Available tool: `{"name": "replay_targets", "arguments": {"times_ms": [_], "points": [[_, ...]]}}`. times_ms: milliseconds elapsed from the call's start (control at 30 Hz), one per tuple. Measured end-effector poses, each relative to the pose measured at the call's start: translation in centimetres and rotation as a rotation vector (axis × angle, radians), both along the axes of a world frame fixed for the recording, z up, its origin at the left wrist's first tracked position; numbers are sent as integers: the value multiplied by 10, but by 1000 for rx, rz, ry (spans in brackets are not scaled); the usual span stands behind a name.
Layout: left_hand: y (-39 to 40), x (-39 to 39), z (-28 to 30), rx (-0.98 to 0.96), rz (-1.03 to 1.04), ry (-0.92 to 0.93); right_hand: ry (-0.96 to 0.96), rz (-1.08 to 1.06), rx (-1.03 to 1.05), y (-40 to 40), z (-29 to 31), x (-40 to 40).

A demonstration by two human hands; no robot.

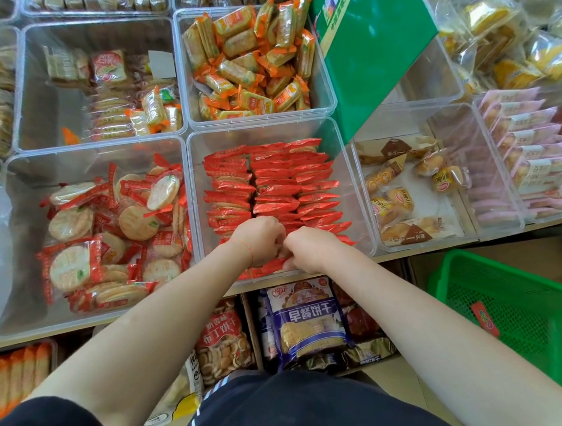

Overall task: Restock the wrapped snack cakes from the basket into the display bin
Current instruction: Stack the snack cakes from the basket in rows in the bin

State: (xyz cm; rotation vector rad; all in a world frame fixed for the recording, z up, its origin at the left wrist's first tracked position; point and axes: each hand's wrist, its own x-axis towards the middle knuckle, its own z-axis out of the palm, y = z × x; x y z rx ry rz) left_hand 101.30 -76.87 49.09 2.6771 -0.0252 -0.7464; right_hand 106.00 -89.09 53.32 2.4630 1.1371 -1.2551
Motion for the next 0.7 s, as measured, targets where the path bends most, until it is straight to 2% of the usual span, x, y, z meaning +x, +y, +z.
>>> {"name": "replay_targets", "arguments": {"times_ms": [133,367,500,700], "points": [[4,-8,3,-47,15,-56,-88,-60,91,-14,-8,2],[8,-26,2,-152,121,-131,-37,-98,63,-6,-1,10],[8,-26,4,-163,85,-85,49,-123,159,-8,-4,9],[5,-13,8,-35,-8,93,27,-197,276,-29,-7,14]]}}
